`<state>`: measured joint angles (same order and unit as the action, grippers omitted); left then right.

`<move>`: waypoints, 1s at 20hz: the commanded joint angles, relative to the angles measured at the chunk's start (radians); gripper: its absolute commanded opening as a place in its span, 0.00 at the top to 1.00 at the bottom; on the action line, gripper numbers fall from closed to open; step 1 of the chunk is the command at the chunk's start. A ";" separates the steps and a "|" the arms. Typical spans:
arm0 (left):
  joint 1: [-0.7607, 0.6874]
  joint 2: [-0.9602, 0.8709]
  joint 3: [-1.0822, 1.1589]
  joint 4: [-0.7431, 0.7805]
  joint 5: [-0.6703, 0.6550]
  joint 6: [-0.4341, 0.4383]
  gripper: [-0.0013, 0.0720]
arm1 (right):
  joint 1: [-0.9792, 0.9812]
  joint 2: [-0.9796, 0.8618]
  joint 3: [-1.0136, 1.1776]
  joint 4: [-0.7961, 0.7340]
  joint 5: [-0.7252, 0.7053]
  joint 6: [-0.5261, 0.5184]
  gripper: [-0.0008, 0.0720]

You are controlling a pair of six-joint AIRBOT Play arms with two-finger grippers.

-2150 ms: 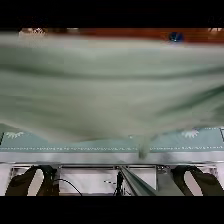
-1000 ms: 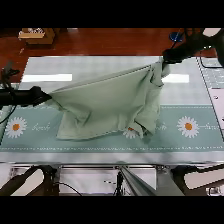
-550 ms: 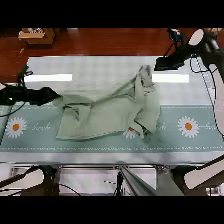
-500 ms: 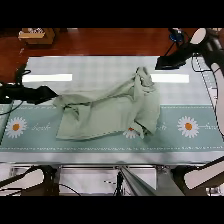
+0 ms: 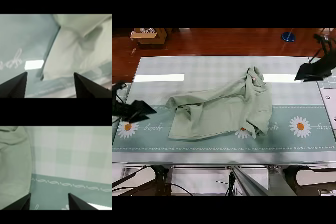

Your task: Fold the shirts.

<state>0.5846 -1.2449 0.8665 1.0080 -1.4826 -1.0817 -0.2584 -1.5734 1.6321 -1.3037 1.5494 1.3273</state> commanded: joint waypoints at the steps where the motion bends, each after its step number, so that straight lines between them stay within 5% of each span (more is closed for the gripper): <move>1: 0.019 0.006 -0.153 0.008 -0.069 0.050 0.00 | -0.104 0.040 -0.167 0.128 -0.017 -0.055 0.26; 9: -0.070 -0.019 -0.255 0.001 0.051 0.030 0.00 | -0.195 0.076 -0.301 0.198 -0.097 -0.099 0.27; 16: -0.254 -0.123 -0.255 -0.038 0.255 -0.107 0.01 | -0.195 0.088 -0.301 0.224 -0.084 -0.099 0.28; 17: -0.272 -0.132 -0.255 -0.039 0.286 -0.145 0.26 | -0.195 0.098 -0.301 0.233 -0.085 -0.099 0.28; 18: -0.281 -0.139 -0.255 -0.040 0.298 -0.163 0.73 | -0.195 0.110 -0.301 0.241 -0.087 -0.099 0.28; 19: -0.285 -0.140 -0.255 -0.039 0.294 -0.162 0.95 | -0.195 0.125 -0.301 0.247 -0.092 -0.099 0.28; 20: -0.284 -0.140 -0.255 -0.039 0.283 -0.161 0.95 | -0.195 0.140 -0.301 0.248 -0.100 -0.099 0.28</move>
<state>0.3275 -1.3682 0.6128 0.9653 -1.2587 -1.1957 -0.4526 -1.4631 1.3323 -1.0748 1.4612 1.2289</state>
